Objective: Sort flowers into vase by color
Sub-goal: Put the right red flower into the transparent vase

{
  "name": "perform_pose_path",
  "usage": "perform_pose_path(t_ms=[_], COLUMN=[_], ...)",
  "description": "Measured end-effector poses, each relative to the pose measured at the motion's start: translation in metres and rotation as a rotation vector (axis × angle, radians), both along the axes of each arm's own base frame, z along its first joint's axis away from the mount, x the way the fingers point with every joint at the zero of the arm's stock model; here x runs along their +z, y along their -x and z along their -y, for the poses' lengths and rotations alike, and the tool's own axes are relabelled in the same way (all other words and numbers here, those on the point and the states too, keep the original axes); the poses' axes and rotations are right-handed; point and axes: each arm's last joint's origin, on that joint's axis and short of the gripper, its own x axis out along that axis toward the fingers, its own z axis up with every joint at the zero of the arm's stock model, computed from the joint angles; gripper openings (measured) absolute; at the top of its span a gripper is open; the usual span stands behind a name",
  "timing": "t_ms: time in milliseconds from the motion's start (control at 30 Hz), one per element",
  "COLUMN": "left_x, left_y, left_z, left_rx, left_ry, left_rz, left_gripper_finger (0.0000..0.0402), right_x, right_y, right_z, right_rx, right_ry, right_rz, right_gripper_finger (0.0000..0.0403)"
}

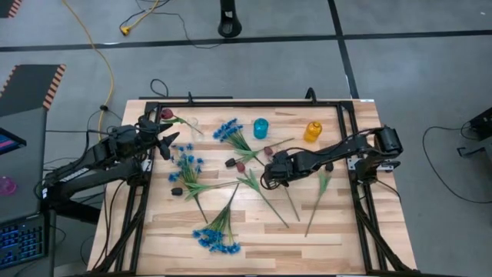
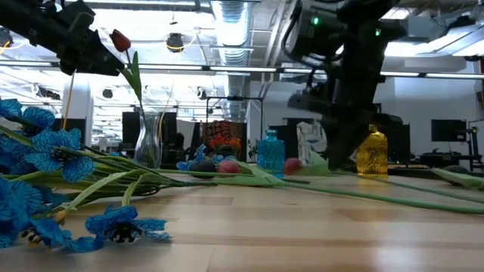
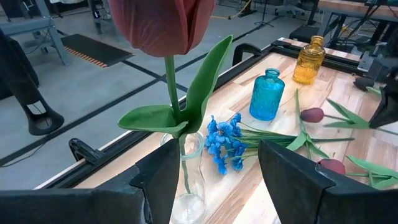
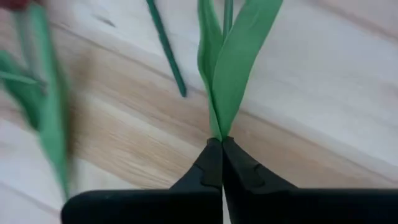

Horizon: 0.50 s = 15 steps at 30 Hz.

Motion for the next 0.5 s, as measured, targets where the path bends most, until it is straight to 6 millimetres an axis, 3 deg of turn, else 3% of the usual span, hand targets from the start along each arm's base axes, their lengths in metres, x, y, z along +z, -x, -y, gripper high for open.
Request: perform_pose_path(t_ms=[267,500], left_x=[0.0,0.004], left_y=[-0.001,-0.005], left_z=[0.001,0.006], left_rx=[-0.033,-0.235], left_ry=[0.015,0.058], left_rz=[0.014,0.075], left_gripper_finger=[0.0206,0.0206], right_x=[0.04,0.083], right_y=[0.01,0.013], right_z=[0.003,0.006], right_rx=[0.073,0.216], right_ry=[0.085,0.233], right_rz=[0.131,0.343], right_gripper_finger=[0.0027,0.0025])
